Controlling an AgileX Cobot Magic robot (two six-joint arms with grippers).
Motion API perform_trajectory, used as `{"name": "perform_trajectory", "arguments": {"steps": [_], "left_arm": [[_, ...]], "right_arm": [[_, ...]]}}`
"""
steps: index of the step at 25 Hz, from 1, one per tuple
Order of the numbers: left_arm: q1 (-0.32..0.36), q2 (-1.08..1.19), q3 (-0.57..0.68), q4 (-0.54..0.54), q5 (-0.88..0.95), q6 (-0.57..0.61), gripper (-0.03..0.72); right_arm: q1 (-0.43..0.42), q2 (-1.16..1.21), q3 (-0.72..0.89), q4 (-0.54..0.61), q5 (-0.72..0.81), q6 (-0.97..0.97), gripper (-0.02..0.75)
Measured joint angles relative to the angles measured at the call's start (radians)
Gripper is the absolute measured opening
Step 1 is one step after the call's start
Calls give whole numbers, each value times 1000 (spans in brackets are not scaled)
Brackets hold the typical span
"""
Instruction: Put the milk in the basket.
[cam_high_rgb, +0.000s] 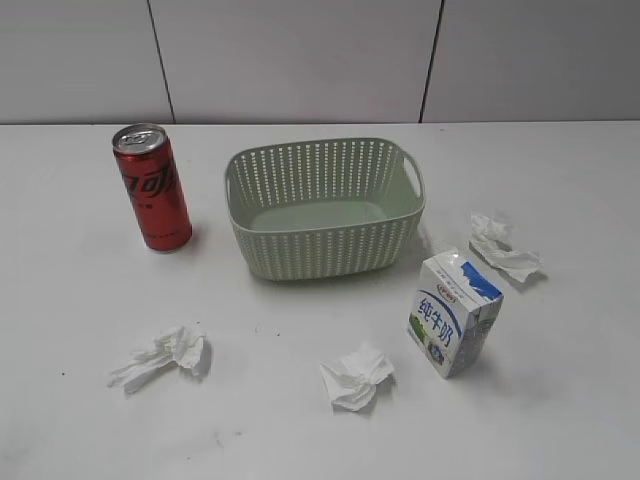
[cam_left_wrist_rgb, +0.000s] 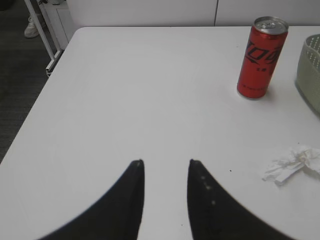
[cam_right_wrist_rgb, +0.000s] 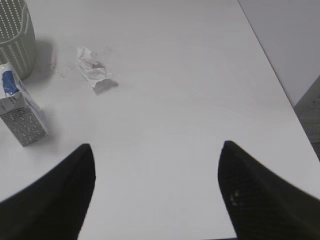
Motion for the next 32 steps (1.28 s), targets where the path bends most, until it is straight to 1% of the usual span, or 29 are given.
{"name": "perform_trajectory", "arguments": {"steps": [12, 14, 16, 19, 24, 26, 32], "left_arm": [[0, 0, 0, 0, 0, 0, 221], [0, 0, 0, 0, 0, 0, 221], [0, 0, 0, 0, 0, 0, 221], [0, 0, 0, 0, 0, 0, 221], [0, 0, 0, 0, 0, 0, 221], [0, 0, 0, 0, 0, 0, 221], [0, 0, 0, 0, 0, 0, 221]], "right_arm": [[0, 0, -1, 3, -7, 0, 593], [0, 11, -23, 17, -41, 0, 594], [0, 44, -46, 31, -126, 0, 602], [0, 138, -77, 43, -226, 0, 626], [0, 390, -94, 92, -291, -2, 643], [0, 504, -112, 133, -299, -23, 645], [0, 820, -215, 325, -284, -186, 645]]}}
